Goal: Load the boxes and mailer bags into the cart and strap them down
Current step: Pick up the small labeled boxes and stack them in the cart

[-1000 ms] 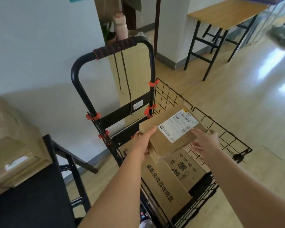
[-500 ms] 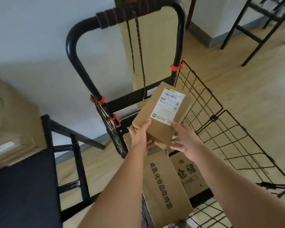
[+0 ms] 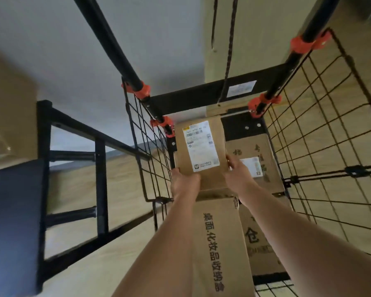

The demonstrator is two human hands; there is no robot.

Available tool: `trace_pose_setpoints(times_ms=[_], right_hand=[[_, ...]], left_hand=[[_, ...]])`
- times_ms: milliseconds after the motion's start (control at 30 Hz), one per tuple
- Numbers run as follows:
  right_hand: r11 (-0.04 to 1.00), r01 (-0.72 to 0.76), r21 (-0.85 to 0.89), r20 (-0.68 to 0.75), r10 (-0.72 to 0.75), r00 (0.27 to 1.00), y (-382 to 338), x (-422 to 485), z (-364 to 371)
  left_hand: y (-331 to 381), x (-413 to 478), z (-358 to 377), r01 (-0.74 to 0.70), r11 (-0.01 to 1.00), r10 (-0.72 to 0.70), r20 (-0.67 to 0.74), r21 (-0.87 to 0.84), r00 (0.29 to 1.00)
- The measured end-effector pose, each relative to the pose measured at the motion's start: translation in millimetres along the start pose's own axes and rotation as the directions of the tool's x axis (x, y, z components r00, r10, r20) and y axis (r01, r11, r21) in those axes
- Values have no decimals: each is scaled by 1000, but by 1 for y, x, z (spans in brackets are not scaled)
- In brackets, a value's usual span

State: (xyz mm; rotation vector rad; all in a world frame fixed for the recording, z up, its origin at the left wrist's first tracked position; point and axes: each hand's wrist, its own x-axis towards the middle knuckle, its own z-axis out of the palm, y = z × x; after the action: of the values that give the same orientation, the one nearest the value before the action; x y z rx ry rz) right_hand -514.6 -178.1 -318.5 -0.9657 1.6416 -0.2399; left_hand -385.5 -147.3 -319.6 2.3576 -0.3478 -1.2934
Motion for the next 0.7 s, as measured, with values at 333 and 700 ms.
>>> trace_pose_setpoints(times_ms=[333, 700], right_hand=[[959, -79, -273, 105, 111, 988, 28, 33, 38], [909, -155, -388, 148, 227, 962, 23, 42, 51]], left_hand=[[-28, 42, 27, 85, 974, -65, -100, 212, 993], [-41, 63, 43, 201, 890, -166, -120, 410, 979]])
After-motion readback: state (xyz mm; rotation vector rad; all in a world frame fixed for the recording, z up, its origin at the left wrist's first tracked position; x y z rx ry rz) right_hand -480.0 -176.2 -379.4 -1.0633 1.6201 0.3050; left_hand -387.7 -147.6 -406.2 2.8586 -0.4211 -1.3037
